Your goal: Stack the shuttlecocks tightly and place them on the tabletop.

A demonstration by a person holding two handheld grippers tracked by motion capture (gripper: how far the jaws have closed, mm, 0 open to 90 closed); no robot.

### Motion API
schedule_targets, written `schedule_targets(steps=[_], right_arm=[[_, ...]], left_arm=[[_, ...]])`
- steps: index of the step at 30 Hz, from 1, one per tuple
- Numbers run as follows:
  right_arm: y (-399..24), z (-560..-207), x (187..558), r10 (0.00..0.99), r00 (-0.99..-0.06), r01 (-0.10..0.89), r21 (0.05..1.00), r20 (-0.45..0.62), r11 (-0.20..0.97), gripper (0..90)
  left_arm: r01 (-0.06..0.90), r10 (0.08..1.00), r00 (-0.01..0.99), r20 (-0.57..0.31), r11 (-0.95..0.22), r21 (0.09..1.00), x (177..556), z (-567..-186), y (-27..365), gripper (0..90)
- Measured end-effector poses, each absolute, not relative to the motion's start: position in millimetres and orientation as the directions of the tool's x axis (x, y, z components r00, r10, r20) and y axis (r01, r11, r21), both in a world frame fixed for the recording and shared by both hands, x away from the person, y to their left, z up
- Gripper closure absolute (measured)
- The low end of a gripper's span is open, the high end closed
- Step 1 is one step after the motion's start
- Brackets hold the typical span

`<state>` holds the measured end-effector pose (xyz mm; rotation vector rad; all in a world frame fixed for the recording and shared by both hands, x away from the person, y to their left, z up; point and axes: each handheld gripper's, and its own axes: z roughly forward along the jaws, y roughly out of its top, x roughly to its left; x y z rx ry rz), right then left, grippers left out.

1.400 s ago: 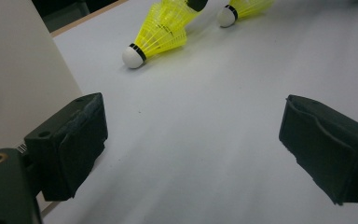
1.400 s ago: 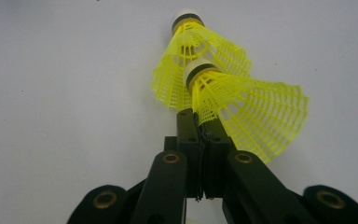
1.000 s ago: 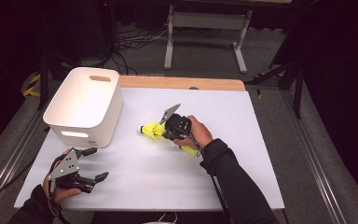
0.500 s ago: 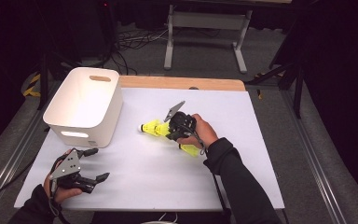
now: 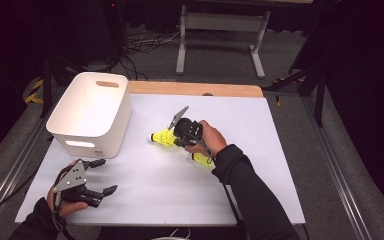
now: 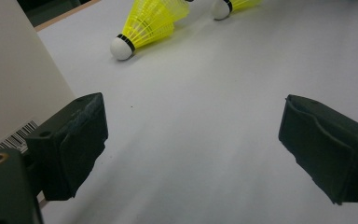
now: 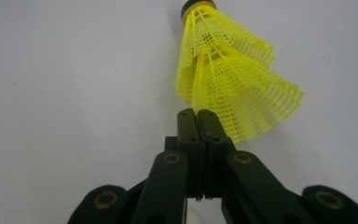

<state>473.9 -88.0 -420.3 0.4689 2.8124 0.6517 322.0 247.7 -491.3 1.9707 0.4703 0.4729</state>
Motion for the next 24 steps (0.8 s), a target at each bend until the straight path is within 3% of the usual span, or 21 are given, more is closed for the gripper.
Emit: schedule_targets(steps=[8, 13, 24], right_arm=[[-76, -417, 474, 0.339, -0.929, 0.242, 0.449, -0.149, 0.860, 86.6], [-74, -419, 474, 0.344, -0.925, 0.242, 0.444, -0.164, 0.863, 74.3], [-82, -412, 468, 0.360, -0.914, 0.239, 0.473, -0.184, 0.848, 57.3]], left_arm=[[0.115, 0.518, 0.846, 0.126, -0.408, 0.906, 321, -491, 248, 8.9], [0.114, 0.517, 0.847, 0.126, -0.407, 0.906, 321, -491, 248, 9.0], [0.115, 0.526, 0.841, 0.124, -0.399, 0.910, 321, -491, 249, 9.1]])
